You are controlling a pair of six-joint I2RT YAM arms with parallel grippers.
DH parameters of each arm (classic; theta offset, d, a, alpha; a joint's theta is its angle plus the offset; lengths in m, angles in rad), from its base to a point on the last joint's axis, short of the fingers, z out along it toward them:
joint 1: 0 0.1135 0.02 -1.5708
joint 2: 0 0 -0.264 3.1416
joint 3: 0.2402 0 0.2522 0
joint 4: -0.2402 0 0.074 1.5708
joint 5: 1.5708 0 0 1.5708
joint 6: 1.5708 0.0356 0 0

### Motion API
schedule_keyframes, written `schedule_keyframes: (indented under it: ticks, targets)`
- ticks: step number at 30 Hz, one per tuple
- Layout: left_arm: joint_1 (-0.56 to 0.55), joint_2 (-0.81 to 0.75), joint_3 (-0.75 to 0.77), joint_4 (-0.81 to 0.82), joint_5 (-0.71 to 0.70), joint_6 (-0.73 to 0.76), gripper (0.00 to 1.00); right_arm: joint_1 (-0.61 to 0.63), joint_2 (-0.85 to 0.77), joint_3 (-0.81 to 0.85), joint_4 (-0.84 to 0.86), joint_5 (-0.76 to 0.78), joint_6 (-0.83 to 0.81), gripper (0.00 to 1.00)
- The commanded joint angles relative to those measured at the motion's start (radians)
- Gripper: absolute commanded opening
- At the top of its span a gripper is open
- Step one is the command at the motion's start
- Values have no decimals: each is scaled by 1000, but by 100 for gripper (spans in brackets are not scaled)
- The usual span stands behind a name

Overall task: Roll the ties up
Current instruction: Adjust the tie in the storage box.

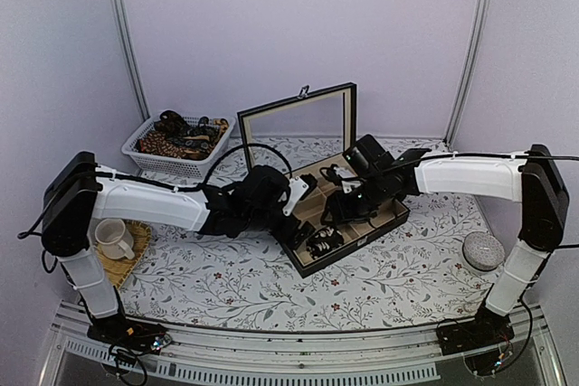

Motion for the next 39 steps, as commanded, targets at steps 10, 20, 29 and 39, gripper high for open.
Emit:
schedule_keyframes:
  ticks: [10,20,29,39]
  targets:
    - [23,-193,53,-90,-85,-48,100,74,-13,-56,-6,3,-28,19]
    - [73,-322,-30,-107,-85,-65,100,138,153,-84,-52,148,-37,15]
    - [93,-376,-74,-110,-87,-70,100,140,155,-53,-101,219,-42,15]
    - [99,-411,-86,-115,-98,-68,100,141,-37,253,-197,251,-107,21]
